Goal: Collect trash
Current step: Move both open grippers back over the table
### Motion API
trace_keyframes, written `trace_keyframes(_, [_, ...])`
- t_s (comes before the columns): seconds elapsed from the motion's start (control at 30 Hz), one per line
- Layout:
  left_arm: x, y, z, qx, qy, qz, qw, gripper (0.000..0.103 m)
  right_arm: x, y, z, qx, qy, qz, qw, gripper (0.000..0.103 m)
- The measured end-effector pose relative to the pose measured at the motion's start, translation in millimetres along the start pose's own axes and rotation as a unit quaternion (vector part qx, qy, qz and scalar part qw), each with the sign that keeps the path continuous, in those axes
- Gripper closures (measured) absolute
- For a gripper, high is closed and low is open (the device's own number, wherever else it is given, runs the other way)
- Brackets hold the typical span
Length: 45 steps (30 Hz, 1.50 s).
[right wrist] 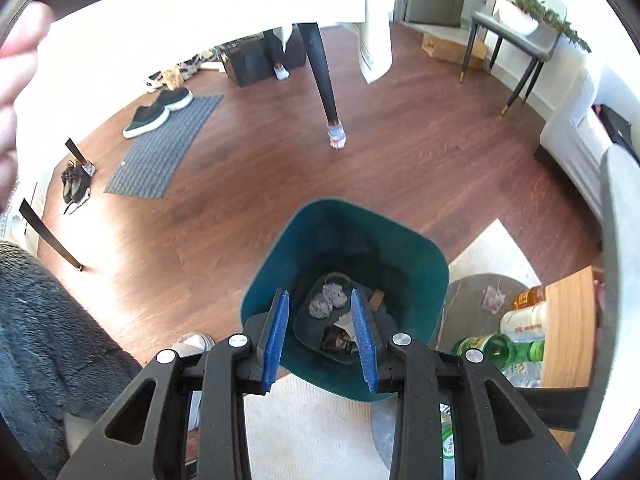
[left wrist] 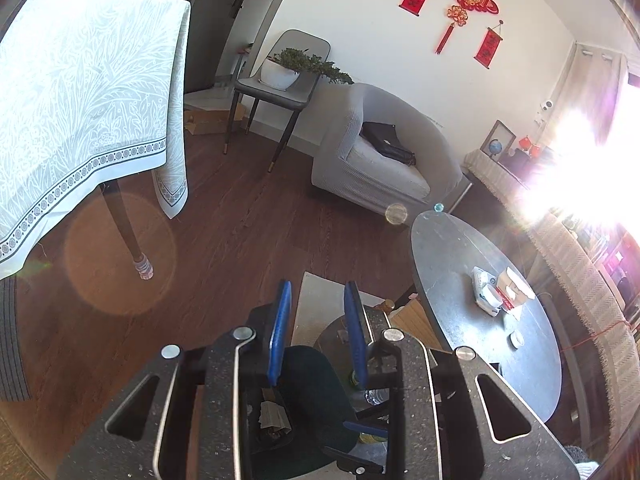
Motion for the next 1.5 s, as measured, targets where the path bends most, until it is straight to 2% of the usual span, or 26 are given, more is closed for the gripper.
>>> trace_keyframes(0.23, [-6.2, 4.0, -18.9, -0.023, -0.002, -0.005, 0.9997, 0.067, 48.8, 11.5, -14.0, -0.014, -0.006, -0.059, 0.998, 0.070])
trace_keyframes(0.43, [-20.4, 4.7, -38.2, -0.032, -0.009, -0.003, 0.9994, 0.063, 82.2, 6.8, -44.7, -0.041, -0.030, -0.091, 0.995, 0.070])
trace_keyframes(0.93, [-66.1, -7.4, -118.3, -0.088, -0.039, 0.009, 0.9953, 0.052, 119.4, -37.2, -125.8, -0.113, -0.086, -0.107, 0.984, 0.070])
trace_keyframes(1.5, [-128.1, -36.9, -200.3, -0.145, -0.066, 0.044, 0.9862, 0.049, 153.8, -106.8, -215.4, -0.193, -0.138, -0.110, 0.965, 0.070])
Point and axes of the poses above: each gripper's, at about its wrist camera, not at the fingertips, and x roughly against the way its jaws point, z to its left, y to its top, the point moved 6 cm from there along -x, roughly the way its jaws point, and after that the axes turned 6 degrees about -y, right-handed, at the moved point
